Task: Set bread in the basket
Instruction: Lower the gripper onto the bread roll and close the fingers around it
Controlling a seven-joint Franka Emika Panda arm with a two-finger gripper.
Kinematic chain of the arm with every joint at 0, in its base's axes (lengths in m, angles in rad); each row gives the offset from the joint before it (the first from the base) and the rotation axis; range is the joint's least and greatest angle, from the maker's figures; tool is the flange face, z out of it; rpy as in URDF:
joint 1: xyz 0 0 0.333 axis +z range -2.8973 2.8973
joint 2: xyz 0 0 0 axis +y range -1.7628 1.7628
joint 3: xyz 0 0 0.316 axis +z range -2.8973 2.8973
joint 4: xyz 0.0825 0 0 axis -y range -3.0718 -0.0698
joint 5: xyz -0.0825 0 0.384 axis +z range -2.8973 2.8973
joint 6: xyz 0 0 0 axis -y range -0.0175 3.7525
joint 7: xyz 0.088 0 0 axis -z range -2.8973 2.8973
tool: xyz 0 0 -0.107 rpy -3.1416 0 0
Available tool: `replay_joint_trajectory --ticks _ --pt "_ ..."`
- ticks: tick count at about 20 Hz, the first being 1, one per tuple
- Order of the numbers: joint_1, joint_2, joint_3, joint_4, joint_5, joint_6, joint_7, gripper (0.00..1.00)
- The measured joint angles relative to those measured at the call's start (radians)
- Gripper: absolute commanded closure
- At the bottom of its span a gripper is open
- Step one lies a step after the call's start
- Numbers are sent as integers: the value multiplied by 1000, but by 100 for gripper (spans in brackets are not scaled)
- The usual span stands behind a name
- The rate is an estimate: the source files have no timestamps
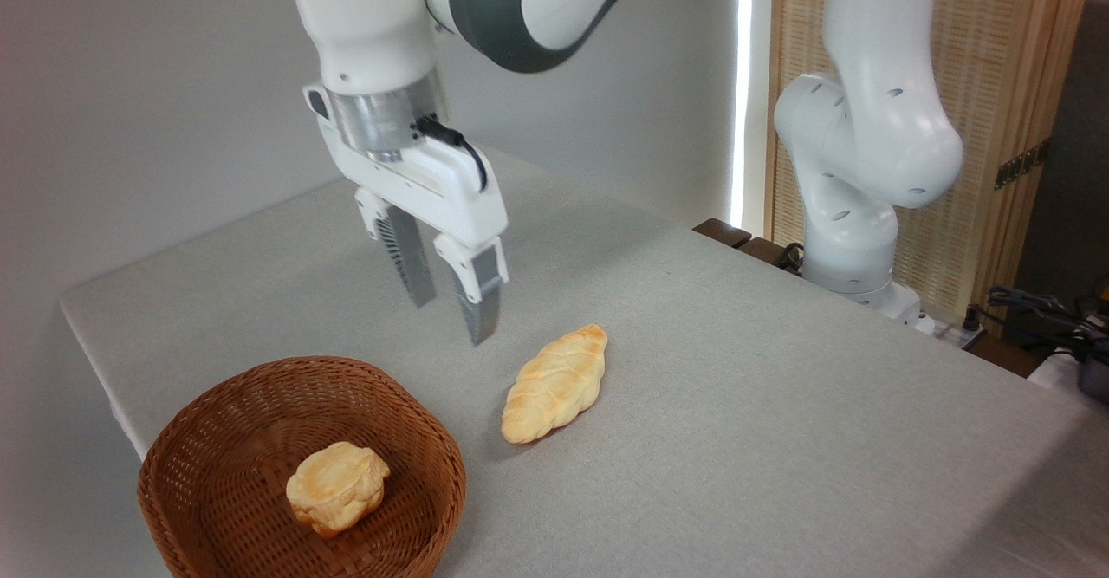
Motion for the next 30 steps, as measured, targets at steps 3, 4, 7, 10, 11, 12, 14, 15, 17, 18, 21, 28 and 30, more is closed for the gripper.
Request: replay_joint_trajectory --ticks 3,4,7,10,11,12,14,15,17,18,21,28,30 --pt "0 -69 0 -144 45 7 0 0" --pt "0 -92 2 -188 52 22 0 0" --pt "9 -118 27 -244 55 47 0 0" --pt "15 -118 56 -279 55 93 -3 0" --pt "16 -116 59 -297 55 129 -7 0" --pt "17 -113 59 -306 55 149 -10 0" --pt "17 -99 59 -318 55 190 -15 0" --pt "16 -89 59 -319 55 206 -15 0" --pt "11 -73 57 -319 55 227 -15 0" --pt "7 -66 56 -319 55 232 -15 0" --pt "4 -60 56 -319 55 233 -15 0" --pt "4 -57 55 -319 55 236 -15 59" --pt "4 -57 55 -319 55 237 -15 59"
